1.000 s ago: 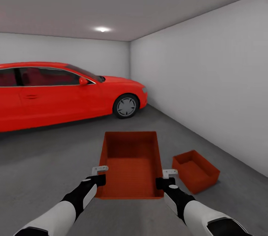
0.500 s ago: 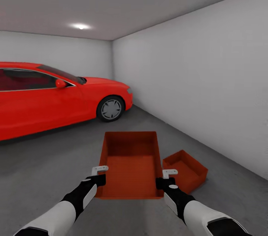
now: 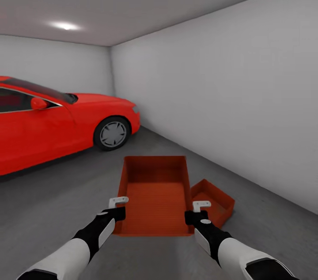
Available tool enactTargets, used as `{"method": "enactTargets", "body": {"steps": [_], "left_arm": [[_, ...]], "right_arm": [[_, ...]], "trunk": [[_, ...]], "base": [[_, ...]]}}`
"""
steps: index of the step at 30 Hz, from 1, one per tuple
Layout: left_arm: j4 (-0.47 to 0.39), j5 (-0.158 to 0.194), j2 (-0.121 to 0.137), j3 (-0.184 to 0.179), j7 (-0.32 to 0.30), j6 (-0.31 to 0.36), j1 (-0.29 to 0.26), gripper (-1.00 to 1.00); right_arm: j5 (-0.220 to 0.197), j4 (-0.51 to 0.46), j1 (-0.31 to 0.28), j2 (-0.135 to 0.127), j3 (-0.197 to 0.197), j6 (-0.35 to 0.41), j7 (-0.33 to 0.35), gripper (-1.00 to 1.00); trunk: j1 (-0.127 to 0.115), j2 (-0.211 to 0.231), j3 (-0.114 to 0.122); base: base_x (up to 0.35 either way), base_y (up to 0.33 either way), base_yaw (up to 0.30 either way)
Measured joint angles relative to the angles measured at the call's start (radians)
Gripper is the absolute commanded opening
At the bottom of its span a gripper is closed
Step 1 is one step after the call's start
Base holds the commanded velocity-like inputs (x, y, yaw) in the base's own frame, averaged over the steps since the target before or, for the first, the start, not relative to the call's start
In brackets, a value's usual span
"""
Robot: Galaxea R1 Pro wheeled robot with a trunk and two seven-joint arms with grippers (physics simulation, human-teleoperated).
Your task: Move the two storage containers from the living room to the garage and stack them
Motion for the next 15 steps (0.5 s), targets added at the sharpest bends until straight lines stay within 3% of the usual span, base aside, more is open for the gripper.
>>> {"method": "enactTargets", "body": {"steps": [15], "left_arm": [[0.000, 0.000, 0.000, 0.000, 0.000, 0.000, 0.000, -1.00]], "right_arm": [[0.000, 0.000, 0.000, 0.000, 0.000, 0.000, 0.000, -1.00]], "trunk": [[0.000, 0.000, 0.000]], "base": [[0.320, 0.165, -0.286]]}}
